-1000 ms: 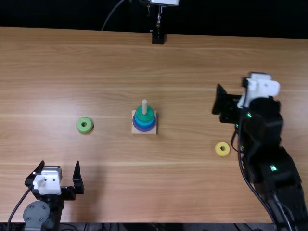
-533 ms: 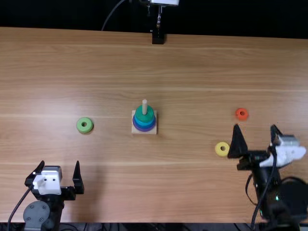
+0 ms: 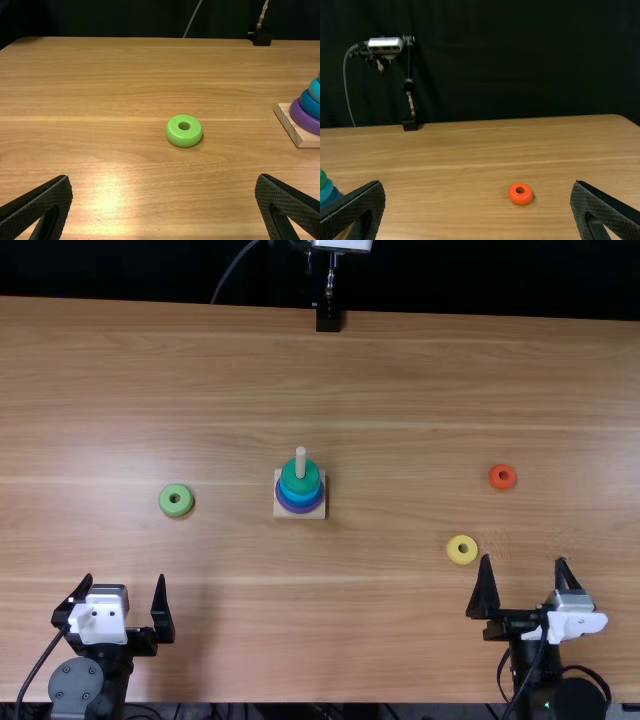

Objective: Build the Hanoi tower: stack the rings onto the peg from bottom to top in this color order: purple, dark blue, light blue, dark green, light green, yellow, orange.

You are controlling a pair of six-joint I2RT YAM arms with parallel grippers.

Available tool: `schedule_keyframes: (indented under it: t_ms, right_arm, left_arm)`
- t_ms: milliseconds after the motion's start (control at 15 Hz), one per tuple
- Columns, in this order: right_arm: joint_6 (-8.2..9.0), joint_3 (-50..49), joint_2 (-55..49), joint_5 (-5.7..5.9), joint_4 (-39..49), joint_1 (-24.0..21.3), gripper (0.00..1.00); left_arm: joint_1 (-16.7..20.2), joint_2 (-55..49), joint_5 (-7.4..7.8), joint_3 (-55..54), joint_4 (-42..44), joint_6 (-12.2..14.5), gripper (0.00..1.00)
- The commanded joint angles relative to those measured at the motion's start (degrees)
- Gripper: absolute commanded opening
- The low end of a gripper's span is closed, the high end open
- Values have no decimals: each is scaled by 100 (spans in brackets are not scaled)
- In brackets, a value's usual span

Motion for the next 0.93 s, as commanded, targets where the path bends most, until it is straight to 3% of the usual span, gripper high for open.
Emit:
schedule_keyframes:
  t_ms: [0,333,867]
  right_arm:
    - [-50,-301,-107,-64,31,4,100]
    - [34,-872,-564,-54,10,-22,100]
    - [-61,-1048,-670,-33,-518,-66,100]
  left_arm:
    - [35,-67,-25,-602,-455,25,100]
    - [35,-67,-25,-602,-455,25,100]
    - [35,-67,-25,-602,-455,25,100]
